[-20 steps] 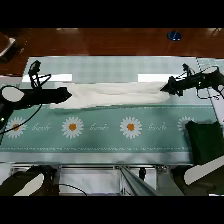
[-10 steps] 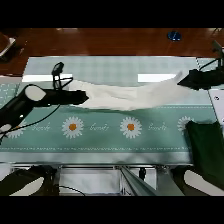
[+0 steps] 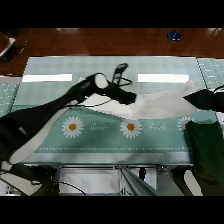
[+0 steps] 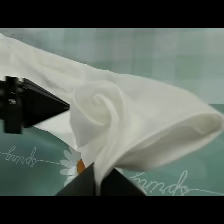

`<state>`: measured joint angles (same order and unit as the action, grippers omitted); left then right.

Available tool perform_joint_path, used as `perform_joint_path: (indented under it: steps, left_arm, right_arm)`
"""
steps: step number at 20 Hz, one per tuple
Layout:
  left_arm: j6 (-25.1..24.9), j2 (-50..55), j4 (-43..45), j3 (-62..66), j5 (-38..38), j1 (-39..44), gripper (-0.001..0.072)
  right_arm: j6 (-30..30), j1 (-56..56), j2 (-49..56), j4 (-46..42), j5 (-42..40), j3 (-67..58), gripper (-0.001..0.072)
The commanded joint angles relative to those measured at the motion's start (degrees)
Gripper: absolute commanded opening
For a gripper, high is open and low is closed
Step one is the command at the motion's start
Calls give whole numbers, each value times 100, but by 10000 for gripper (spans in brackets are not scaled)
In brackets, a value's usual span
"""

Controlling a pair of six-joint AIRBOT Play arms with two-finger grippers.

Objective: Fold the shirts.

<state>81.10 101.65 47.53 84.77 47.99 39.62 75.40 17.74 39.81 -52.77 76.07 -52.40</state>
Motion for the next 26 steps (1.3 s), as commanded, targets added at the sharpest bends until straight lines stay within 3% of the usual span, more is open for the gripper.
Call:
perform_joint_path:
  steps: [1,5,8,11,15,20,26]
  left_arm:
    - [446,1130,-4,1222,400,778,19]
    - [514,1779,-398,1965,785,1266,19]
    - [501,1792,-402,2273,837,1102,20]
    - [518,1676,-404,2524,1158,299,19]
    - [295,1047,11,2511,2225,-1193,19]
    - [-55,-942,828,1497,2601,-2708,19]
    - [-39,-4483,1163,-1963,1305,-3665,20]
  right_arm:
    - [42,-11,-212,319,26,74,22]
    - [39,-22,-212,382,-4,74,22]
    - [111,-22,-210,385,-92,74,22]
    - [155,-24,-210,538,-157,74,22]
    - [50,-433,9,1145,-492,57,22]
    - [-195,-2098,1217,1777,-1547,-334,22]
    - [-192,-3829,3893,1779,-2214,-2247,23]
